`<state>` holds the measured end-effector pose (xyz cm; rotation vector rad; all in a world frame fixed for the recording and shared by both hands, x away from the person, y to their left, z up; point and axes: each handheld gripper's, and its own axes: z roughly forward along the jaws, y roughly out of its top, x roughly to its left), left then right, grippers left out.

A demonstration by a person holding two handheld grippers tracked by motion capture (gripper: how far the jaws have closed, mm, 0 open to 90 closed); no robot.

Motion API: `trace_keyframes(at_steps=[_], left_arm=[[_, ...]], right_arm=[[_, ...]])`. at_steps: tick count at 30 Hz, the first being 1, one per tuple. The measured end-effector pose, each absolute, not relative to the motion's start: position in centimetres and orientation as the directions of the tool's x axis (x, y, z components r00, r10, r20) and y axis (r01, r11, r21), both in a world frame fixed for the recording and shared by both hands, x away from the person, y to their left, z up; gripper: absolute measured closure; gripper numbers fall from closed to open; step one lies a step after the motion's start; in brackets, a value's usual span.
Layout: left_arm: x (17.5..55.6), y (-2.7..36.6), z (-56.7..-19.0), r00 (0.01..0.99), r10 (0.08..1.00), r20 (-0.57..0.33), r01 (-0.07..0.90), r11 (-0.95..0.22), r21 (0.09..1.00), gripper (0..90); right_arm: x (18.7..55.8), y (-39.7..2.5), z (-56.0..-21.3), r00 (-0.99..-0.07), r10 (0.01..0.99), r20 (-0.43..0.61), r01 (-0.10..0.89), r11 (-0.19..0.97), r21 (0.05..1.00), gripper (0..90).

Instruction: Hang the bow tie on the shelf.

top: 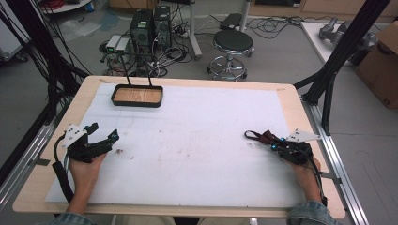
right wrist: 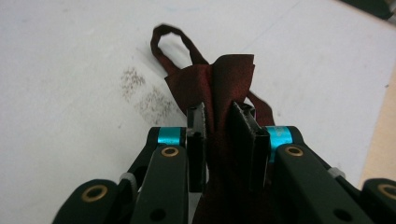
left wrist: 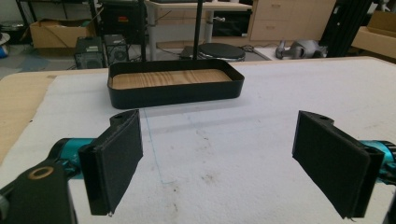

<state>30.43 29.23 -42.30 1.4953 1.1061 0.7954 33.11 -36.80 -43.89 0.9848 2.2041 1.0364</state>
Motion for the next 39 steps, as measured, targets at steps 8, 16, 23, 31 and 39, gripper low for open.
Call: trace_keyframes(at_steps=[8, 16, 23, 31, 39], left_arm=[[30.6, 29.1, -42.3, 0.355, 0.932, -0.074, 0.228, -0.009, 0.974, 16.4], [30.6, 29.0, -42.4, 0.357, 0.931, -0.074, 0.227, -0.010, 0.974, 16.4], [30.6, 28.8, -42.4, 0.366, 0.928, -0.072, 0.225, -0.013, 0.974, 16.5], [30.7, 28.6, -42.4, 0.373, 0.925, -0.069, 0.225, -0.018, 0.974, 16.5], [30.8, 28.5, -42.5, 0.375, 0.924, -0.077, 0.223, -0.009, 0.975, 16.5]], right_arm=[[32.5, -36.8, -42.0, -0.579, 0.806, -0.126, 0.357, 0.390, 0.849, 76.2], [32.6, -34.5, -38.7, -0.599, 0.783, -0.166, 0.274, 0.395, 0.877, 76.3], [33.2, -32.6, -36.4, -0.620, 0.764, -0.180, 0.226, 0.393, 0.891, 76.3], [34.0, -30.8, -34.5, -0.647, 0.740, -0.184, 0.195, 0.393, 0.898, 76.3], [35.7, -27.6, -32.4, -0.693, 0.699, -0.174, 0.162, 0.388, 0.907, 76.3]])
